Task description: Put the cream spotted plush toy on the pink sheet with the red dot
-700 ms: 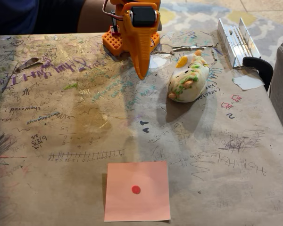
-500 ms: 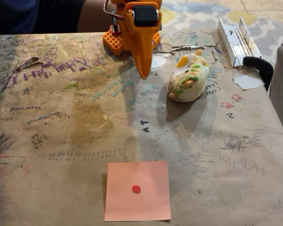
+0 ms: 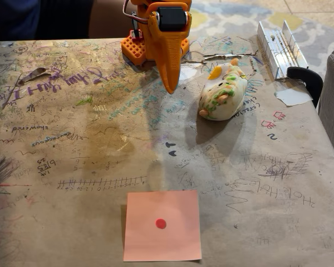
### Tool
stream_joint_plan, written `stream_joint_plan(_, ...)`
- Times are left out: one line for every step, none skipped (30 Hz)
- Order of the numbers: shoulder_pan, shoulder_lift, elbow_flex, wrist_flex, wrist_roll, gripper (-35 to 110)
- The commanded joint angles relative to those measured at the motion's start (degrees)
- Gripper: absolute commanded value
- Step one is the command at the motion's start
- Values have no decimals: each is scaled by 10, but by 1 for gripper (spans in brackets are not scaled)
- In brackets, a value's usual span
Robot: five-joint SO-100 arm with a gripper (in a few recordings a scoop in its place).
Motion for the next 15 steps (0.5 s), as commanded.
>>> stream_joint_plan(-10,5,0,2,-5,0)
stream_joint_plan(-9,5,0,2,-4,0)
stream_joint_plan(-9,5,0,2,-4,0)
stream_joint_plan(-8,5,0,2,-4,0)
stream_joint_plan(-8,5,0,2,-4,0)
stream_joint_plan(-8,5,0,2,-4,0)
stream_joint_plan(-8,5,0,2,-4,0)
stream_joint_plan(-8,5,-1,5,-11,0)
stream_joint_plan(-14,5,-3,12,-25,1)
stream_joint_plan(-26,5,-4,18,-46,3)
stream_joint_plan(-44,5,-4,25,-69,7)
stream_joint_plan(-69,5,-7,39,-89,10)
stream_joint_plan(-102,4,-14,57,-107,12)
stream_joint_plan(-131,4,-28,75,-122,15)
stream_joint_plan(-158,-1,-47,91,-141,19)
